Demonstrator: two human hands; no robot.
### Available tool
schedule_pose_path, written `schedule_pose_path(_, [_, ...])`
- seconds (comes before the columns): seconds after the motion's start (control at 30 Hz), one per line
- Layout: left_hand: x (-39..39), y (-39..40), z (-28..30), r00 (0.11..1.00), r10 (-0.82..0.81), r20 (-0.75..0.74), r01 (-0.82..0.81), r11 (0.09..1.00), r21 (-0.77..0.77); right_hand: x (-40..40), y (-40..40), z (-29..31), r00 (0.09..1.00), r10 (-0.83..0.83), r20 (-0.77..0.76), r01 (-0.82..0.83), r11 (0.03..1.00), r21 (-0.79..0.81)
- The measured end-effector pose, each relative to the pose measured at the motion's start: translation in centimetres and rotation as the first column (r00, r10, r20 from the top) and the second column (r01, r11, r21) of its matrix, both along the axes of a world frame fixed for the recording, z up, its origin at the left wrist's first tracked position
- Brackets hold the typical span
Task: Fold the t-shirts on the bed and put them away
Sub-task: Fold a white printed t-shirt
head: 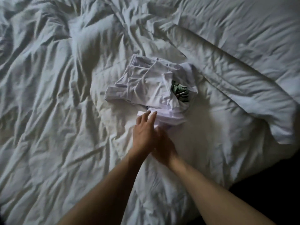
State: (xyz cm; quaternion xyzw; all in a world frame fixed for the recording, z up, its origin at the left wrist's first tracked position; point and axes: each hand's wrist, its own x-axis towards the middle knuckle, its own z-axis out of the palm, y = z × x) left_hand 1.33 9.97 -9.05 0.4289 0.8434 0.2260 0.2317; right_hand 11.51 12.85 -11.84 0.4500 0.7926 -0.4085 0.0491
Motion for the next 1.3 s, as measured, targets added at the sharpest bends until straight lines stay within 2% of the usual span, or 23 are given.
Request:
schedule_pose_path(0.1, [-0.1, 2.8, -0.7, 0.989, -0.147, 0.008, 0.145, 0.969, -0.198, 0.4, -2.2, 0.0, 0.974, 0.193, -0.121, -0.168, 0.968, 0.187])
schedule_pose_path(0.2, [0.0, 3.6, -1.2, 0.964, -0.232, -0.13, 0.175, 0.921, -0.348, 0.7, -3.7, -0.1, 0.916, 0.378, -0.134, -0.349, 0.916, 0.197])
schedule_pose_path(0.23, [0.0, 3.4, -1.3, 0.963, -0.231, -0.141, 0.165, 0.913, -0.373, 0.9, -3.8, -0.3, 0.908, 0.395, -0.138, -0.359, 0.906, 0.225])
schedule_pose_path(0.3, [0.1, 2.0, -1.3, 0.972, -0.208, -0.108, 0.156, 0.918, -0.364, 1.4, -3.6, -0.6, 0.923, 0.354, -0.148, -0.332, 0.931, 0.155])
schedule_pose_path(0.37, [0.0, 0.0, -0.7, 0.98, -0.175, -0.097, 0.143, 0.952, -0.271, 1.9, -2.8, -0.9, 0.967, 0.215, -0.139, -0.221, 0.975, -0.032])
schedule_pose_path(0.4, [-0.2, -1.3, -0.3, 0.984, -0.143, -0.104, 0.12, 0.972, -0.201, 2.0, -2.3, -0.9, 0.99, 0.06, -0.126, -0.081, 0.982, -0.169])
schedule_pose_path(0.43, [-0.2, -2.6, 0.0, 0.989, -0.102, -0.103, 0.09, 0.989, -0.117, 2.2, -1.8, -0.9, 0.983, -0.155, -0.1, 0.116, 0.943, -0.311])
schedule_pose_path(0.47, [-0.2, -3.8, 0.4, 0.995, -0.058, -0.083, 0.056, 0.998, -0.032, 2.3, -1.3, -0.9, 0.917, -0.386, -0.098, 0.311, 0.847, -0.431])
schedule_pose_path(0.5, [-0.3, -5.0, 0.8, 0.999, -0.023, -0.048, 0.024, 0.999, 0.037, 2.2, -1.0, -0.7, 0.798, -0.593, -0.108, 0.456, 0.711, -0.535])
schedule_pose_path(0.53, [-0.2, -6.0, 1.3, 1.0, 0.0, -0.008, 0.001, 0.997, 0.077, 2.0, -0.6, -0.4, 0.671, -0.733, -0.111, 0.517, 0.57, -0.639])
schedule_pose_path(0.57, [-0.2, -6.8, 1.9, 1.0, 0.02, 0.017, -0.022, 0.994, 0.108, 1.5, -0.3, 0.1, 0.597, -0.795, -0.106, 0.504, 0.475, -0.722])
schedule_pose_path(0.63, [0.1, -7.6, 3.0, 0.997, 0.05, 0.052, -0.056, 0.99, 0.129, 0.3, 0.2, 1.5, 0.576, -0.808, -0.125, 0.441, 0.435, -0.785])
schedule_pose_path(0.73, [0.7, -8.9, 4.4, 0.995, -0.006, 0.097, -0.001, 0.997, 0.078, -2.1, 0.3, 3.3, 0.624, -0.749, -0.222, 0.452, 0.578, -0.679])
schedule_pose_path(0.8, [0.9, -9.8, 4.6, 0.995, -0.061, 0.075, 0.059, 0.998, 0.032, -3.2, 0.4, 4.1, 0.73, -0.624, -0.28, 0.395, 0.719, -0.572])
schedule_pose_path(0.87, [0.5, -10.9, 5.1, 0.997, -0.013, 0.079, 0.01, 0.999, 0.038, -3.5, 0.3, 5.1, 0.806, -0.495, -0.325, 0.309, 0.82, -0.482])
schedule_pose_path(0.9, [0.1, -11.1, 5.7, 0.992, 0.056, 0.112, -0.063, 0.996, 0.067, -3.2, 0.2, 5.8, 0.796, -0.493, -0.351, 0.299, 0.825, -0.48])
schedule_pose_path(0.97, [-0.6, -10.9, 6.8, 0.954, 0.163, 0.25, -0.208, 0.964, 0.167, -2.3, 0.2, 6.6, 0.718, -0.591, -0.367, 0.322, 0.751, -0.577])
schedule_pose_path(1.03, [-0.9, -10.5, 7.9, 0.957, 0.118, 0.265, -0.174, 0.965, 0.196, -1.3, 0.3, 6.4, 0.702, -0.62, -0.351, 0.359, 0.734, -0.577])
schedule_pose_path(1.1, [-0.6, -9.9, 7.9, 0.988, 0.011, 0.157, -0.028, 0.994, 0.106, -0.4, 1.2, 5.4, 0.797, -0.553, -0.243, 0.452, 0.813, -0.367])
schedule_pose_path(1.17, [-0.1, -9.3, 6.4, 0.995, -0.021, 0.099, 0.023, 1.0, -0.013, 0.2, 3.0, 4.1, 0.873, -0.484, -0.052, 0.474, 0.87, -0.139])
schedule_pose_path(1.23, [0.5, -8.3, 4.1, 0.99, 0.021, 0.137, -0.01, 0.996, -0.084, 0.1, 4.6, 3.2, 0.897, -0.431, 0.094, 0.441, 0.889, -0.123])
schedule_pose_path(1.3, [1.2, -7.3, 1.5, 0.947, 0.173, 0.272, -0.119, 0.972, -0.205, -0.4, 5.7, 2.3, 0.905, -0.38, 0.191, 0.406, 0.906, -0.119])
